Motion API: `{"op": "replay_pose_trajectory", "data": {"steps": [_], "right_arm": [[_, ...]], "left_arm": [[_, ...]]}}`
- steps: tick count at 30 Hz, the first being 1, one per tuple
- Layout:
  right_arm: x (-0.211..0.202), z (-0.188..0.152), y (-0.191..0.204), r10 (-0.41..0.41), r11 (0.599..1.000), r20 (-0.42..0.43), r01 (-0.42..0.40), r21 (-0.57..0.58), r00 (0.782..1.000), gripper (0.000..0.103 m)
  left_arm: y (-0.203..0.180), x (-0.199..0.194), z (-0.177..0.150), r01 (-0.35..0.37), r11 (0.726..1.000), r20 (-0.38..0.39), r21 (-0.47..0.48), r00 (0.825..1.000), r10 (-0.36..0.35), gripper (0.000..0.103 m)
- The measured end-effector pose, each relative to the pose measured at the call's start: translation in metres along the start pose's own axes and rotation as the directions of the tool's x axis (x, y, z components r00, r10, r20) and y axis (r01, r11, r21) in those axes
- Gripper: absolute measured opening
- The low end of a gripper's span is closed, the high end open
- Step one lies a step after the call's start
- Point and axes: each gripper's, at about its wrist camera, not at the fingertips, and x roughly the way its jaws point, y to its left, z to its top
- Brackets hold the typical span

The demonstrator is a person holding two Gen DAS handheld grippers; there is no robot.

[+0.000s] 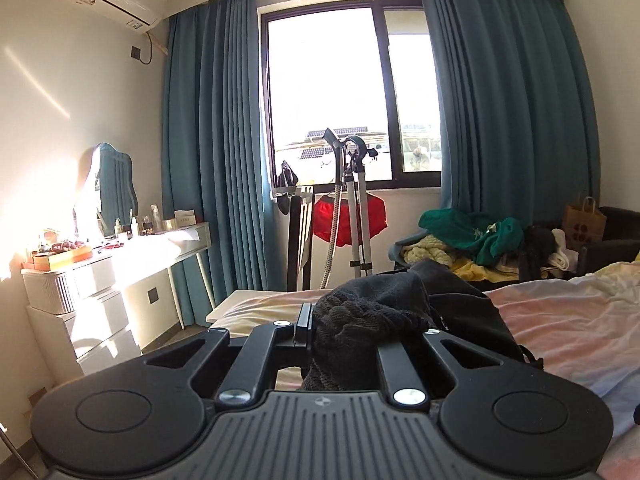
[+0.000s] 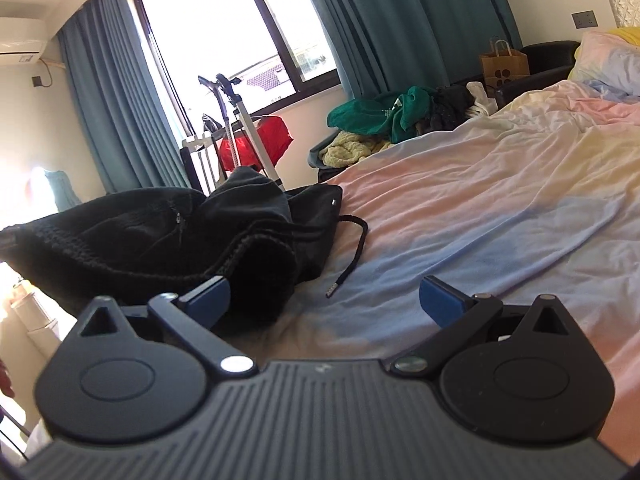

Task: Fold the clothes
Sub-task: 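Close the left gripper on the sweatpants cuff while the right gripper approaches the other cuff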

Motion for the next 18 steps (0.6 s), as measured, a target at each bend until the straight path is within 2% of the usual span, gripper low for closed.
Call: {"op": "replay_pose_trajectory", "data": {"steps": [5, 9, 13, 14, 16, 18], "right_arm": [[-0.007, -0.014, 0.031, 0.118, 0.989, -0.108, -0.126, -0.071, 0.987, 0.103], [-0.002, -0.029, 0.056, 0.111, 0.976, -0.172, -0.14, -0.165, 0.979, 0.103], [0.018, -0.044, 0.057, 0.073, 0.978, -0.32, -0.13, -0.162, 0.945, 0.103], [0.023, -0.047, 0.058, 0.063, 0.979, -0.354, -0.126, -0.16, 0.933, 0.101], [0.032, -0.053, 0.054, 0.036, 0.985, -0.381, -0.097, -0.143, 0.924, 0.1], [0.041, -0.055, 0.05, 0.017, 0.988, -0.379, -0.074, -0.135, 0.925, 0.099]], "left_arm": [[0.059, -0.07, -0.032, 0.034, 0.998, -0.058, -0.045, 0.998, -0.037, 0.011], [0.083, -0.071, -0.052, 0.055, 0.994, -0.09, -0.09, 0.994, -0.064, 0.012], [0.089, -0.067, -0.063, 0.057, 0.99, -0.081, -0.133, 0.994, -0.068, 0.012], [0.094, -0.062, -0.065, 0.059, 0.985, -0.099, -0.161, 0.992, -0.075, 0.013], [0.107, -0.048, -0.07, 0.058, 0.971, -0.141, -0.233, 0.986, -0.093, 0.013], [0.122, -0.036, -0.075, 0.051, 0.948, -0.18, -0.314, 0.977, -0.112, 0.013]]}}
